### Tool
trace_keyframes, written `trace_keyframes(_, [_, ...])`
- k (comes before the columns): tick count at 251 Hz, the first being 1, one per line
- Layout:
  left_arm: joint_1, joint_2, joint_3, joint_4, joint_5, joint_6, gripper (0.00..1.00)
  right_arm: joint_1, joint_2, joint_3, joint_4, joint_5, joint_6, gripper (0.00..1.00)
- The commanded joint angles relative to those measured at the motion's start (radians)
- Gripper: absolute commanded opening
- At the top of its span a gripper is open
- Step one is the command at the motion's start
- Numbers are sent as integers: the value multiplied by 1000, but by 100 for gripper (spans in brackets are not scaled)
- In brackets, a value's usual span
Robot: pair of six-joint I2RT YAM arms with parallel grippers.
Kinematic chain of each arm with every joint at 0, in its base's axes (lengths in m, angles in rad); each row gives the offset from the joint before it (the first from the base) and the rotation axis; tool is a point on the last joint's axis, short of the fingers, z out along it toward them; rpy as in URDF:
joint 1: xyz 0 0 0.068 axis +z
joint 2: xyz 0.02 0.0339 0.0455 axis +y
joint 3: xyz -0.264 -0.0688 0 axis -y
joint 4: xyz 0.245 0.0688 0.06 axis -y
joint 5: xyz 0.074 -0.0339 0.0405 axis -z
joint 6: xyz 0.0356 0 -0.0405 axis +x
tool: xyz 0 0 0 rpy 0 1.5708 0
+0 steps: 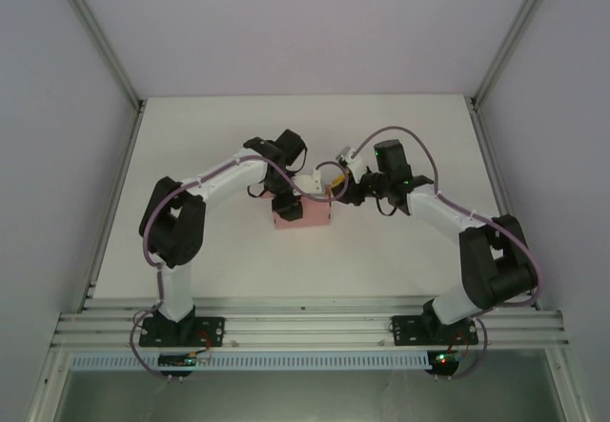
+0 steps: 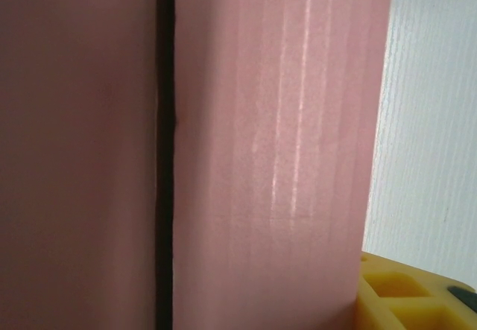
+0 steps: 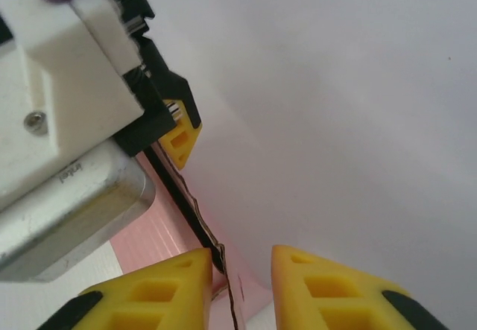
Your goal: Assemble paper box
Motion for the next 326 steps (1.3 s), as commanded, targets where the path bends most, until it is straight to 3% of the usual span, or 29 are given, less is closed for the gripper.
trace_keyframes(1, [-9, -31, -17, -2, 15, -6, 51, 12, -7, 47, -71, 24, -4, 15])
trace_keyframes(22, [-9, -31, -18, 11, 12, -27, 50, 37, -17, 61, -126, 42, 28, 9])
trace_keyframes(36, [-8, -30, -18, 22, 12, -41, 50, 74, -33, 55, -131, 117, 74, 6])
trace_keyframes(60, [-11, -25, -18, 43, 0, -64, 50, 147, -48, 78, -179, 284, 220, 0])
trace_keyframes(86, [-12, -19, -13, 54, -13, -86, 49, 190, -64, 70, -187, 346, 398, 0])
trace_keyframes(115, [-14, -21, -17, 71, -12, -92, 49, 187, -81, 16, -130, 312, 662, 0])
trace_keyframes(146, [-15, -22, -18, 79, -15, -106, 48, 148, -97, -42, -34, 244, 831, 0])
trace_keyframes(189, [-17, -27, -26, 97, -16, -119, 48, 154, -86, -84, 23, 253, 833, 0])
trace_keyframes(245, [-18, -31, -25, 99, -17, -119, 48, 194, -141, -224, 117, 351, 568, 0])
trace_keyframes(326, [-24, -25, -15, 118, -6, -152, 48, 224, -99, -376, 400, 424, 749, 0])
